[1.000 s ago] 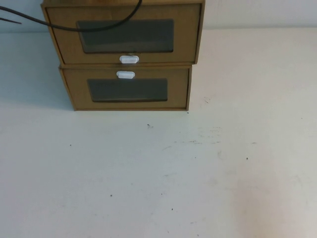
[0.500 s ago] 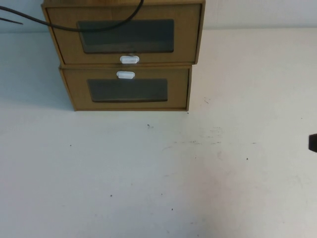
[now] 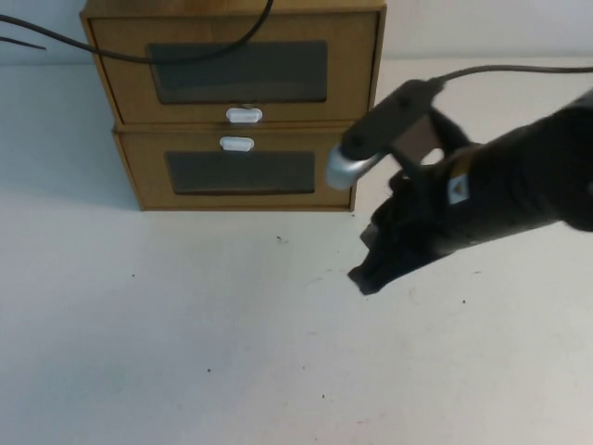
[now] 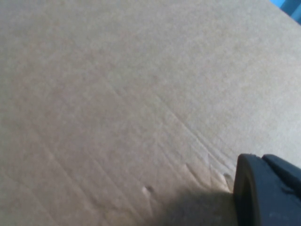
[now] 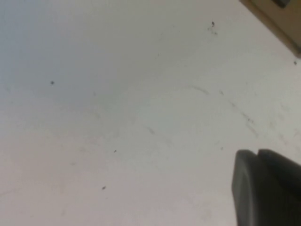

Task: Open the shoe box
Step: 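Pull the top drawer of the cardboard box fully open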

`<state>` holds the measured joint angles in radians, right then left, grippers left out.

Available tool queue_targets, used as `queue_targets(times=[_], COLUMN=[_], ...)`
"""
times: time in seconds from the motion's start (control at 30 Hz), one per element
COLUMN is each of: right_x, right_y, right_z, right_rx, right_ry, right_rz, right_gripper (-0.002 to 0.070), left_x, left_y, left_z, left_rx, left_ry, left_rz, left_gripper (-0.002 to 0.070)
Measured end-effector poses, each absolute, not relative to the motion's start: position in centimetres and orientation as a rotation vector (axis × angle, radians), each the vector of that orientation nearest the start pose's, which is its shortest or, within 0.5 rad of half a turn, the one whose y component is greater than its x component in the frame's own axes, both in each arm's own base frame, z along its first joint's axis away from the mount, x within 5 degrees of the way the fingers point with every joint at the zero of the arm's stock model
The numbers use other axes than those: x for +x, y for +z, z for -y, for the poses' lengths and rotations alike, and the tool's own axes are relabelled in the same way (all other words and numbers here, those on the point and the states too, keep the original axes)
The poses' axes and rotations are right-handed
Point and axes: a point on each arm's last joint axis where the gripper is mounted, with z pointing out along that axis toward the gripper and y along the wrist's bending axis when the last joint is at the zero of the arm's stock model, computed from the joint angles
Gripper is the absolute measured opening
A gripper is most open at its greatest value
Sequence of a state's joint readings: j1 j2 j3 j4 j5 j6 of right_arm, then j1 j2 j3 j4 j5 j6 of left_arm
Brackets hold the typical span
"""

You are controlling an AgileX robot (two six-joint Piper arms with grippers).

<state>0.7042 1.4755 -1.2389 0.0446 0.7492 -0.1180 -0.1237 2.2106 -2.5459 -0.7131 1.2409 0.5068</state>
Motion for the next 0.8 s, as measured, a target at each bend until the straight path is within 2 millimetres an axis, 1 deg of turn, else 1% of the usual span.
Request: queue_targets(times=[0.13, 0.2, 0.3, 0.4, 0.53, 0.6, 0.7, 0.8], right_x=[24.9, 25.2, 25.8, 26.9, 28.1, 28.5, 28.8, 29.2], right_y=[31.3, 30.6, 29.3, 28.5, 27.5, 27.1, 26.7, 26.6], right_z=[-24.6, -25.9, -27.6, -28.7, -30.0, -30.7, -31.8, -32.8], right_rx=[-1.139, -1.207, -1.286, -1.32, -1.328, -1.362, -1.407, -1.416], right_ry=[0.014, -0.123, -0.302, -0.443, -0.532, -0.558, -0.549, -0.55], right_rz=[-2.129, -2.028, -1.876, -1.727, -1.561, -1.463, -1.367, -1.333], right_gripper=[-0.0015, -0.0015, -0.0015, -0.0015, -0.0011, 0.0004, 0.0058, 0.013], left_x=[46.2, 46.2, 46.2, 46.2, 46.2, 46.2, 46.2, 46.2], left_y=[40.2, 40.2, 40.2, 40.2, 40.2, 40.2, 40.2, 40.2], left_z=[11.4, 11.4, 11.4, 11.4, 11.4, 11.4, 11.4, 11.4], left_rx=[0.72, 0.72, 0.719, 0.719, 0.719, 0.719, 0.718, 0.714], left_ry=[-0.698, -0.698, -0.699, -0.699, -0.699, -0.699, -0.699, -0.702], left_rz=[-2.078, -2.078, -2.079, -2.079, -2.079, -2.079, -2.079, -2.081], left_gripper=[-0.0005, -0.0005, -0.0005, -0.0005, -0.0005, -0.0005, -0.0005, -0.0005])
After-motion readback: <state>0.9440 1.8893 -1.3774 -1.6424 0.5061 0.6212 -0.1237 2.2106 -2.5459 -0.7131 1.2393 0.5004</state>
